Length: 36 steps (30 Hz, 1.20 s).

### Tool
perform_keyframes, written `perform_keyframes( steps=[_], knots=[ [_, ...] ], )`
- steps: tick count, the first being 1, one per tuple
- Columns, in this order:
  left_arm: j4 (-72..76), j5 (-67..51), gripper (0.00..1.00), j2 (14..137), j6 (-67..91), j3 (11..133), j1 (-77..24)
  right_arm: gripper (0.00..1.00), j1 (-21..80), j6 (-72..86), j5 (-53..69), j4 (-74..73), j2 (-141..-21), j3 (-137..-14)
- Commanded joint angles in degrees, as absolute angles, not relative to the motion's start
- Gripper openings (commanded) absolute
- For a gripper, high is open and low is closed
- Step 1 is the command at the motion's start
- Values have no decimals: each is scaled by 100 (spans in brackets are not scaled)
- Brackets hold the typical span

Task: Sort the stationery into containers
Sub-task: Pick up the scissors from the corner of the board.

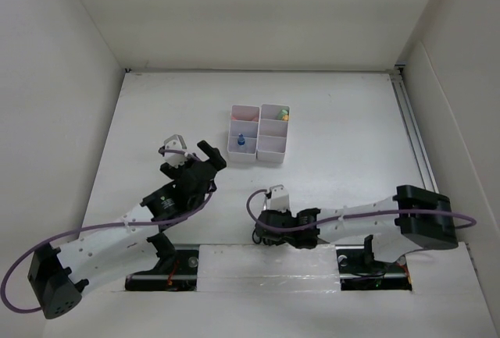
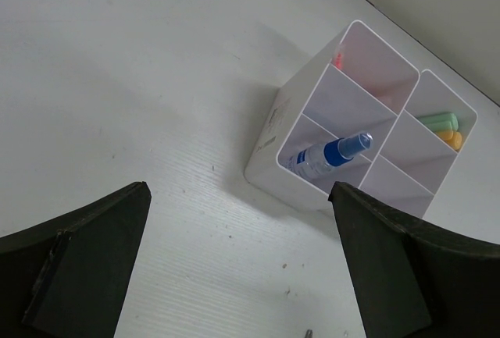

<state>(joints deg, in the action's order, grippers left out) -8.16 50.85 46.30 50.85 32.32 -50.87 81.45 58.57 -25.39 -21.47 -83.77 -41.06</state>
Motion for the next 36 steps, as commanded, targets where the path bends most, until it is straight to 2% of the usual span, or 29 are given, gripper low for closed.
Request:
perform_keyframes(
  steps=[1, 8, 10, 13, 14, 15, 21, 25, 31, 36],
  knots=[
    [-625, 5045, 100, 4509, 4975, 3208, -5054, 40, 8130, 5968, -2664, -2285, -8700, -4333],
    [-624, 5045, 100, 4509, 4922, 3208, -5054, 22, 8130, 5968, -2382, -2285, -9264, -4526],
    [-624, 5045, 100, 4448, 4922, 3208, -5054, 22, 8130, 5968, -2382, -2407, -9264, -4526],
    [-624, 5045, 100, 4447, 4922, 3208, -5054, 15, 8130, 6020, -2382, -2619, -9264, -4526],
    [-624, 5045, 100, 4447, 4922, 3208, -5054, 11, 8130, 6021, -2382, -2619, -9264, -4526],
    [-624, 5045, 100, 4447, 4922, 3208, -5054, 0, 8130, 6090, -2382, -2706, -9264, -4474],
    [-624, 5098, 100, 4447, 4922, 3208, -5054, 0, 8130, 6152, -2803, -2996, -8712, -4359],
    [-624, 5098, 100, 4447, 4922, 3208, -5054, 0, 8130, 6047, -3601, -3497, -8113, -4518],
    [-624, 5159, 100, 4500, 4922, 3208, -5054, 0, 8130, 5863, -4271, -3402, -7507, -4570],
    [-677, 5212, 100, 4500, 4975, 3208, -5054, 0, 8043, 5652, -5550, -3401, -7356, -4807]
  ],
)
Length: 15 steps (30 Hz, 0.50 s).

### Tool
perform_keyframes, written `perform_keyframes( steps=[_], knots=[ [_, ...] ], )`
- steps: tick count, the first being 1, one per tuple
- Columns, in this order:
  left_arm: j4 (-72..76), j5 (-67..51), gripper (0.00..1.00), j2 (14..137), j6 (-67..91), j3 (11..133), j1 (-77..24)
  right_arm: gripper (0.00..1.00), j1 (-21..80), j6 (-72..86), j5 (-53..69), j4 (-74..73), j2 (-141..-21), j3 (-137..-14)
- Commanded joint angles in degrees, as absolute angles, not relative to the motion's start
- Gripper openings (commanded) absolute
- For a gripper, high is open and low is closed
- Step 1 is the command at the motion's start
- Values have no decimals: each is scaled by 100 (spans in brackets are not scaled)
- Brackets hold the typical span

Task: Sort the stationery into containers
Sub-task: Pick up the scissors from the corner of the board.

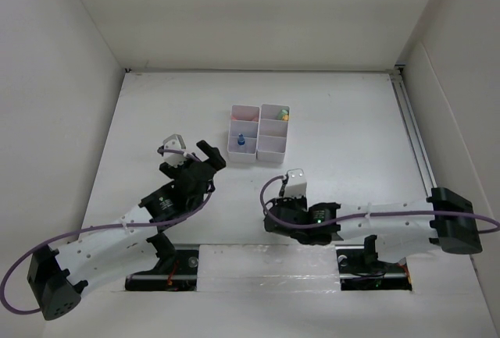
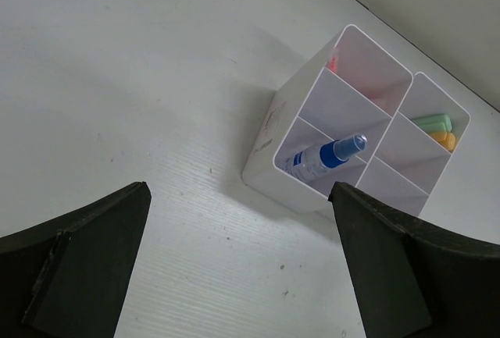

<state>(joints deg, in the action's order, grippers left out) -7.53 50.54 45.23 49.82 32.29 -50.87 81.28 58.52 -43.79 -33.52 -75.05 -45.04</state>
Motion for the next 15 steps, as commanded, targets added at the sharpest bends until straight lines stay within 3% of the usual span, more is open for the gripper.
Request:
perform_keyframes(
  steps=[1, 4, 8, 15],
  knots=[
    [-677, 5212, 100, 4500, 5027, 3208, -5054, 0, 7972, 5582, -5746, -3288, -7356, -4860],
    [-624, 5160, 100, 4562, 5027, 3208, -5054, 0, 7665, 4818, -6572, -2384, -7304, -4791],
    [-571, 5159, 100, 4666, 5027, 3208, -5054, 0, 6971, 3211, -6732, -408, -7163, -4501],
    [-378, 5159, 100, 4729, 4975, 3146, -5054, 0, 5582, 46, -5213, 2987, -7223, -4235]
  ],
)
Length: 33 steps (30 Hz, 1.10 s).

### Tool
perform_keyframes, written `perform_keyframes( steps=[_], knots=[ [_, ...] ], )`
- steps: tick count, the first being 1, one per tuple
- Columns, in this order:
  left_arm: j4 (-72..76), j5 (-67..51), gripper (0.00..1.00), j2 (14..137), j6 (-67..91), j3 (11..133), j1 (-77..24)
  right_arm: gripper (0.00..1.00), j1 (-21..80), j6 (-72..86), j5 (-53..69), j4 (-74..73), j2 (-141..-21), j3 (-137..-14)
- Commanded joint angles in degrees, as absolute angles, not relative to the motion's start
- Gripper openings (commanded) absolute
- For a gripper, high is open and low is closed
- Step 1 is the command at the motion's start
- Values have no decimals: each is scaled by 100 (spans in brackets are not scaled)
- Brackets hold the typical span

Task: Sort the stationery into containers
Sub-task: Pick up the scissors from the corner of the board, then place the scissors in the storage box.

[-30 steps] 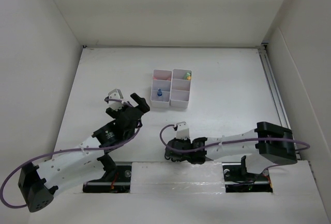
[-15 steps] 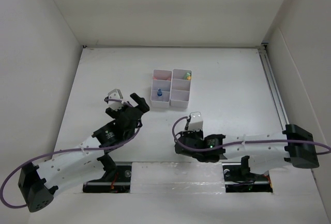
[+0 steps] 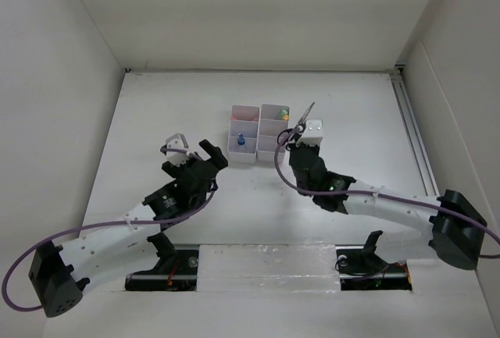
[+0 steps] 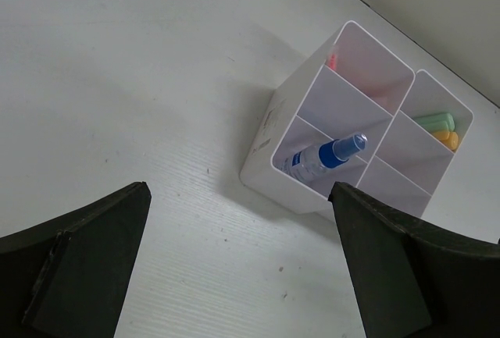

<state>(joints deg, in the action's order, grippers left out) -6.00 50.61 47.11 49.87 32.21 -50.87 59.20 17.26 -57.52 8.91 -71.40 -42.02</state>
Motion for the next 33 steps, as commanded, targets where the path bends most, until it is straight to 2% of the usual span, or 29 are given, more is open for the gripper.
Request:
perform_keyframes(
  steps=[1, 6, 18, 27, 33],
  knots=[
    [-378, 5159, 100, 4781, 4922, 3146, -5054, 0, 5485, -478, -5116, 3136, -7520, -4315],
    [-212, 5106, 100, 4782, 4852, 3094, -5054, 0, 5405, -1879, -4930, 4472, -8340, -4552],
    [-105, 5001, 100, 4676, 4685, 3032, -5054, 0, 5405, -2539, -4597, 5984, -9061, -4210],
    [-44, 4948, 100, 4623, 4632, 3032, -5054, 0, 5572, -3006, -5106, 6924, -9825, -4096],
    [-44, 4948, 100, 4570, 4632, 2979, -5054, 0, 5572, -3146, -5106, 6979, -10080, -4157]
  ],
)
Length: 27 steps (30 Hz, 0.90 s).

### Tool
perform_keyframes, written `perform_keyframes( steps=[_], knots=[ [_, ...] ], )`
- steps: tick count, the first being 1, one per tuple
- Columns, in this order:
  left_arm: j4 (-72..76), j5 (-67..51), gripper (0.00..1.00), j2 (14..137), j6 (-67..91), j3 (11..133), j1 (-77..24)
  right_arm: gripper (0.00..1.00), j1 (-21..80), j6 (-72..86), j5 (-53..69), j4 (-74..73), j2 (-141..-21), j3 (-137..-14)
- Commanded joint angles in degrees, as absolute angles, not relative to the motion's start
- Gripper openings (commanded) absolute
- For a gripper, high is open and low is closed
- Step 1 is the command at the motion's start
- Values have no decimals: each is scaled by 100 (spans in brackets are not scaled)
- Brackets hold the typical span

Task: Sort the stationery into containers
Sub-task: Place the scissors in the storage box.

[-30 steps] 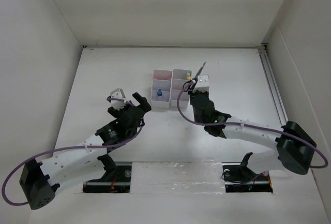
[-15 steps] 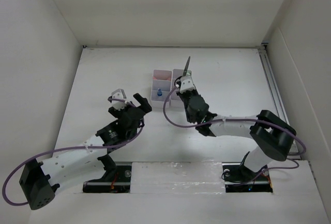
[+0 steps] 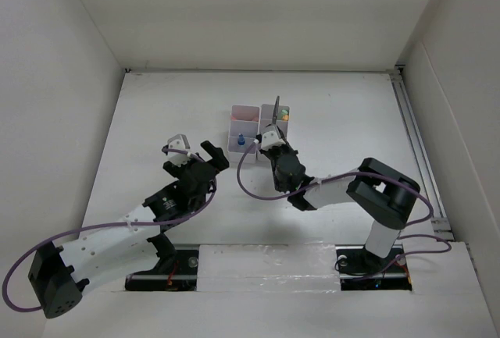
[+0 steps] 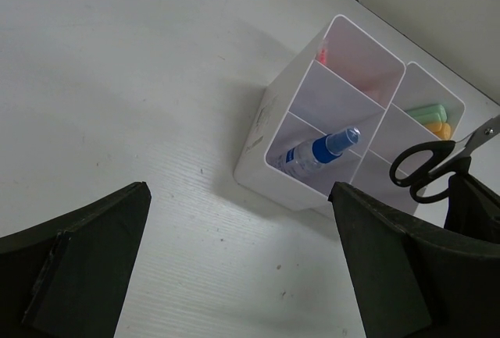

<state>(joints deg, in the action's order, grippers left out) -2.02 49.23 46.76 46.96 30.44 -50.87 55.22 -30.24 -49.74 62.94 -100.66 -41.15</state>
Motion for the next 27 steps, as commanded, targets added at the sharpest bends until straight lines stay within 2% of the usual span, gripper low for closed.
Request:
perform_keyframes(
  steps=[1, 27],
  knots=[
    [-44, 4948, 100, 4570, 4632, 2979, -5054, 0, 5572, -3225, -5159, 6979, -10177, -4209],
    [9, 4948, 100, 4456, 4579, 2927, -5054, 0, 5625, -3190, -5282, 7119, -10749, -4096]
  ],
)
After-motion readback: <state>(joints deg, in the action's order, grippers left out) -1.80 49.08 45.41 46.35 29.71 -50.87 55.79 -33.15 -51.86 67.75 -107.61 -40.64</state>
